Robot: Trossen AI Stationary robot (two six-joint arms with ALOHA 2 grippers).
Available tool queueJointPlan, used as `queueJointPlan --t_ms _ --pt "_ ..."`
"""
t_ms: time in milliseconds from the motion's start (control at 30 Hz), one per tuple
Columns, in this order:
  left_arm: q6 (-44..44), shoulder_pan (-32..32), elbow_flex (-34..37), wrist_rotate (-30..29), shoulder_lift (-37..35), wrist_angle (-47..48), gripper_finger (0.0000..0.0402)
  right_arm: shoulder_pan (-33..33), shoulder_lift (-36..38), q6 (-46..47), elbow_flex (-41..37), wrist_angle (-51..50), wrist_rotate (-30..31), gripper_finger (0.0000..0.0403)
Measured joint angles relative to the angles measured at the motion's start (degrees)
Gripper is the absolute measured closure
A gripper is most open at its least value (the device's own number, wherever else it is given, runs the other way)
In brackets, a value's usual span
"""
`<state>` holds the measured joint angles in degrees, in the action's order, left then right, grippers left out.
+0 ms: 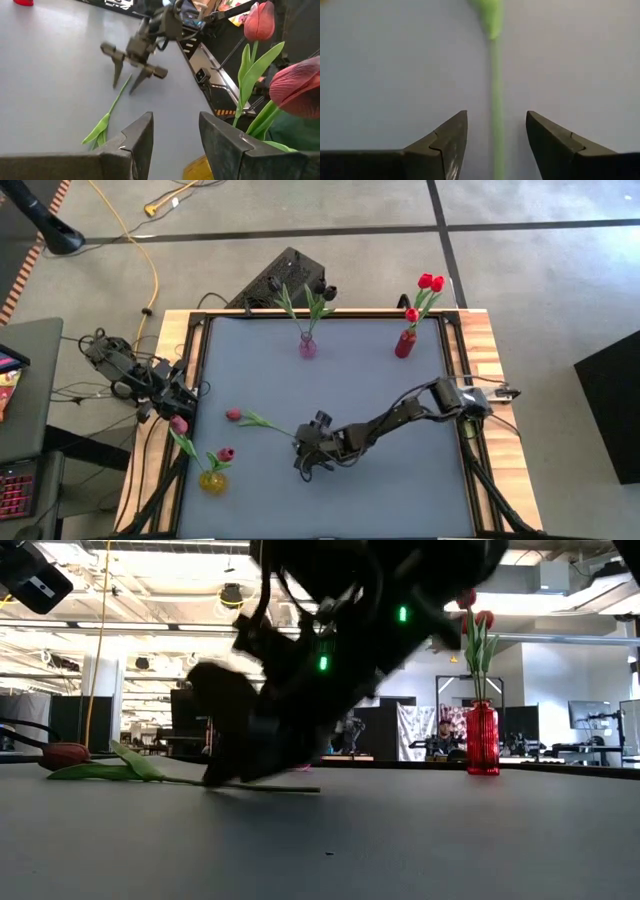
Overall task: Sort flowers into vase by color
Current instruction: Put the dark red flower into the yellow vase
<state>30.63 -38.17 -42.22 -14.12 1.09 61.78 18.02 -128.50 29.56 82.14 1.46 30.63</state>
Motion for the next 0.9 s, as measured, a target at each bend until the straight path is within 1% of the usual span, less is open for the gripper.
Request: queueJointPlan --t_ms 100,167,233,333,367,400,533,833,900 --pt "0.0 0.0 0.0 0.3 0.0 0.0 0.0255 0.0 -2.6 0.7 0.8 2.4 -2.8 0.0190" --pt "0.0 0.0 0.0 0.6 0.0 0.1 0.0255 0.5 -3.6 1.6 1.6 2.4 -3.0 0.0219" --pt "0.0 0.0 0.0 0.9 0.0 0.0 0.0255 0.9 -3.7 1.8 1.9 1.0 -2.4 0.0265" --pt "-0.3 0.0 0.0 0.9 0.0 0.0 0.0255 1.7 -3.2 1.9 2.0 -1.7 -1.2 0.0351" --pt "-0.3 0.0 0.0 0.9 0.0 0.1 0.0255 1.8 -2.8 1.7 1.9 -2.0 -0.9 0.0374" --pt "-0.3 0.0 0.0 0.9 0.0 0.1 0.0255 1.9 -2.5 1.6 1.8 -2.3 -0.8 0.0383" --pt "0.0 0.0 0.0 0.9 0.0 0.1 0.0255 1.7 -0.4 3.3 1.6 -3.9 0.5 0.0382" --pt "0.7 0.0 0.0 0.9 0.0 0.1 0.0255 0.2 7.8 0.6 1.6 -4.5 11.0 0.0385" --pt "1.3 0.0 0.0 0.3 0.0 0.1 0.0255 0.0 9.4 -0.1 1.6 -3.9 14.9 0.0385"
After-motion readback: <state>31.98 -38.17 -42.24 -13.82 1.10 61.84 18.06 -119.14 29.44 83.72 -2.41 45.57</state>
